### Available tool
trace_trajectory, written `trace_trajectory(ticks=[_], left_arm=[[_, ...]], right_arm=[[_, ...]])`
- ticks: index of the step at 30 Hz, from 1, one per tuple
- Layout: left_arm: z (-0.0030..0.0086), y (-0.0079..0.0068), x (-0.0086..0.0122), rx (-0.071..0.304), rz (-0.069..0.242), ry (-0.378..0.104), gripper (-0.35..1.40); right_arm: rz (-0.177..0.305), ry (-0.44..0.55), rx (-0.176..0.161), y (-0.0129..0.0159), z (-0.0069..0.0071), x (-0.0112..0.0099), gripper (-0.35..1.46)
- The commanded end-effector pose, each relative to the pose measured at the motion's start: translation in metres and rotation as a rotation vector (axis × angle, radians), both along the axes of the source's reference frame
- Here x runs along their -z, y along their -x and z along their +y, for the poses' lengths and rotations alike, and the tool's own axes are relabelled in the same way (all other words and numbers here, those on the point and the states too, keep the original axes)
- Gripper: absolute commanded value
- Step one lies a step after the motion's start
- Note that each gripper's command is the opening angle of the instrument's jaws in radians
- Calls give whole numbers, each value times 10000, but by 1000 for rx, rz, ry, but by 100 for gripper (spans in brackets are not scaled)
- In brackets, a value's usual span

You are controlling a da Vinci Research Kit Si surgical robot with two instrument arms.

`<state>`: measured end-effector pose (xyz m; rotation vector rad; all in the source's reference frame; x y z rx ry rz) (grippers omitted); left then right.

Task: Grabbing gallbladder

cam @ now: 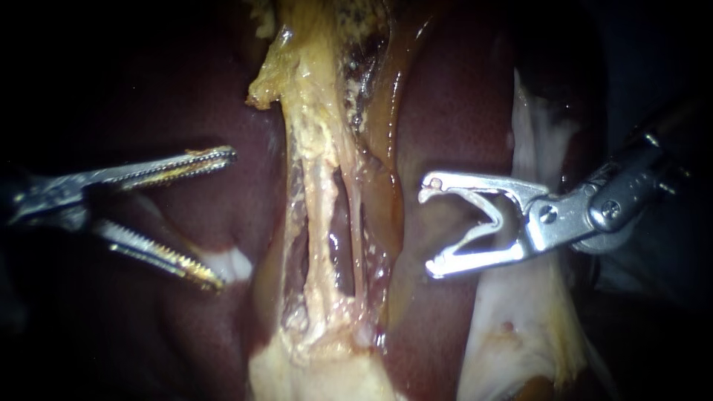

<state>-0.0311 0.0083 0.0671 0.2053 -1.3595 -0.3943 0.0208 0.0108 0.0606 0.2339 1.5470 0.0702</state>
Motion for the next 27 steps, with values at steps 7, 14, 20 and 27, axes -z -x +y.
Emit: trace_trajectory(ticks=[7, 14, 20, 27], left_arm=[[6, 0, 1, 75, 34, -40, 89], [42, 9, -3, 150, 57, -111, 88], [73, 23, -7, 233, 79, -177, 86], [90, 41, -24, 288, 88, -229, 83]], right_arm=[[0, 0, 0, 0, -1, 0, 59], [0, 0, 0, 0, -1, 0, 59], [0, 0, 0, 0, -1, 0, 59], [0, 0, 0, -2, -1, 0, 59]])
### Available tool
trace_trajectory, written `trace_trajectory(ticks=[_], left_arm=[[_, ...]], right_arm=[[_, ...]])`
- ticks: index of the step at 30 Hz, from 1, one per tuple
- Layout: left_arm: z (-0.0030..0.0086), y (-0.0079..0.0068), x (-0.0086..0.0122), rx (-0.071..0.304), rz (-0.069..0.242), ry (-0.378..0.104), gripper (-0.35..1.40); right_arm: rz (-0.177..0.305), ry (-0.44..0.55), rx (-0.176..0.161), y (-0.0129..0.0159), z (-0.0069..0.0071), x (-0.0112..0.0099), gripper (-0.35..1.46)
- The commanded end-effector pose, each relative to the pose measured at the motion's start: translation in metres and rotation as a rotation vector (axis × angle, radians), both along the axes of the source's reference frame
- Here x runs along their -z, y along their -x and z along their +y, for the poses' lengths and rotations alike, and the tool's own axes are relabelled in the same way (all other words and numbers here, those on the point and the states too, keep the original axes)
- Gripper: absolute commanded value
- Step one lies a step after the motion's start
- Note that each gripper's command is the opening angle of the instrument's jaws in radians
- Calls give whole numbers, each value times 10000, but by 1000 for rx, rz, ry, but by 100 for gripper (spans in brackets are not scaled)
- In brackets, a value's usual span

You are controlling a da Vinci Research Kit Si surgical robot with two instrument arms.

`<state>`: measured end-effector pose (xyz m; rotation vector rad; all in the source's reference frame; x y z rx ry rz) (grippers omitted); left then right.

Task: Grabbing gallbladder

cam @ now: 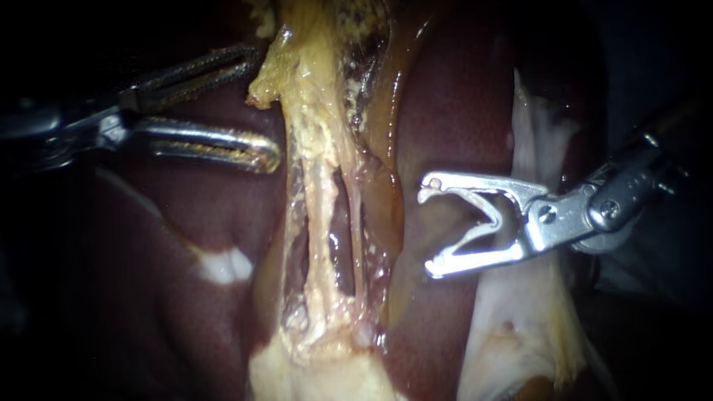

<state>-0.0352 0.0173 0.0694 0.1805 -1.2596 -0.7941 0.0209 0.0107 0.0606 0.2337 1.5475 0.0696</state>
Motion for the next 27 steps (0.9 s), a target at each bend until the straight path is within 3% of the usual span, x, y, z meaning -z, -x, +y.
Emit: trace_trajectory(ticks=[1, 9, 14, 16, 18, 19, 23, 27], left_arm=[[2, 1, -4, 7, 0, -9, 81], [12, -1, -25, 42, 1, -44, 74], [16, -3, -35, 66, -5, -80, 52], [17, -5, -37, 76, -8, -108, 34], [18, -8, -38, 81, 0, -153, -5], [17, -10, -38, 85, 3, -178, -35], [18, -19, -34, 96, 18, -244, -35], [19, -24, -32, 103, 28, -259, -35]], right_arm=[[-1, 0, 0, 0, 0, 0, 59], [0, 0, 0, 0, 0, 0, 59], [0, 0, 0, 0, 0, 1, 59], [0, 0, 0, 0, 0, 1, 59], [0, 0, 0, 0, -1, 1, 59], [0, 0, 0, 0, -1, 2, 59], [0, 0, 1, 0, -1, 2, 59], [0, 0, 1, 0, -1, 2, 59]])
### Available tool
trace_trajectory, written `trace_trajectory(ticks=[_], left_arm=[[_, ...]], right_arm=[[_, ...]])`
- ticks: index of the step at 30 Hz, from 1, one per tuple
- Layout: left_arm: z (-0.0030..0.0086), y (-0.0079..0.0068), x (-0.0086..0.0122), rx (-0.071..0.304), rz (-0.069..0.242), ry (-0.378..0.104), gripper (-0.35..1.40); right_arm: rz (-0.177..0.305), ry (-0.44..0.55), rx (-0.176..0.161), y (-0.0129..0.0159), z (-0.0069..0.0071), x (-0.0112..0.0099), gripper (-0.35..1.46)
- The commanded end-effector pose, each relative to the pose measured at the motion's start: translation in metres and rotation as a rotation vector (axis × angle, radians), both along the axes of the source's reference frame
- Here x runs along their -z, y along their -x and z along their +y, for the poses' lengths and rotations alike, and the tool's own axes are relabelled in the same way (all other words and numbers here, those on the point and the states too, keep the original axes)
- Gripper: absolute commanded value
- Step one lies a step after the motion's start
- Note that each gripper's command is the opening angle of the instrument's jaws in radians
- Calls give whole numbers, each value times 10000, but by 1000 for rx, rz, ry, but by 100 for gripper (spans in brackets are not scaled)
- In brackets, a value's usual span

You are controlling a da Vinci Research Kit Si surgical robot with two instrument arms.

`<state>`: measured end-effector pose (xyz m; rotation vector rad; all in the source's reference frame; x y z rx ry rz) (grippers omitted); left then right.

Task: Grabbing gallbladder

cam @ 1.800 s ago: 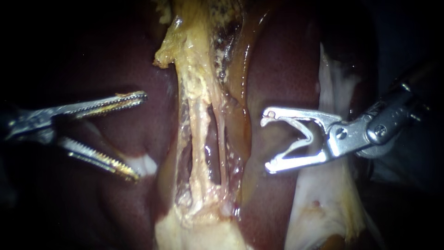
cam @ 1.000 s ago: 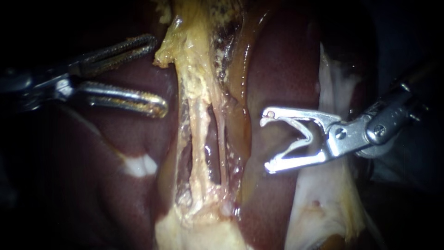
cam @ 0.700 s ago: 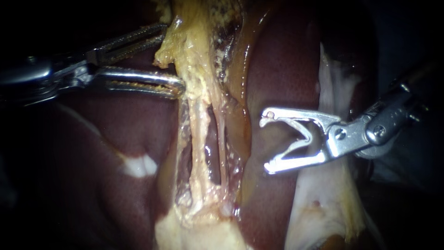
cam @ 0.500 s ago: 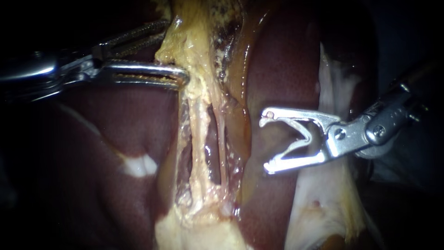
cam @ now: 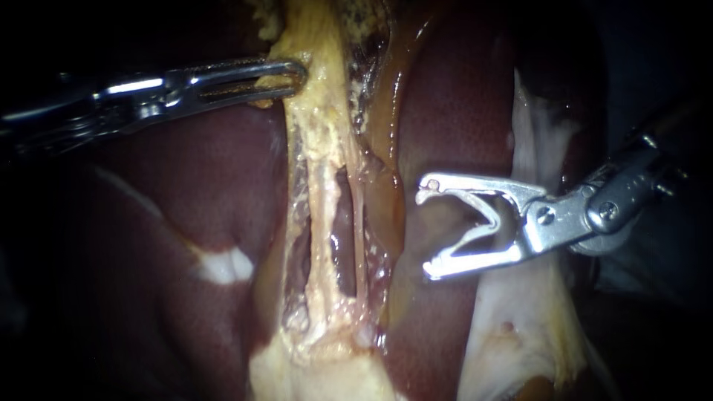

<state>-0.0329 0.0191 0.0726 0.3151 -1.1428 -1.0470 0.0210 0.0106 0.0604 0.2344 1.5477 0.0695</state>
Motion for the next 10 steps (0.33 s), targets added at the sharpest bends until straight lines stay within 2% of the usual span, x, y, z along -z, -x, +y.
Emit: trace_trajectory(ticks=[1, 10], left_arm=[[0, 0, 0, 1, 0, 2, -35], [-1, 1, -1, 4, 6, 1, -35]], right_arm=[[0, 0, 0, 0, 0, 0, 59], [2, 0, 2, 0, 0, 0, 59]])
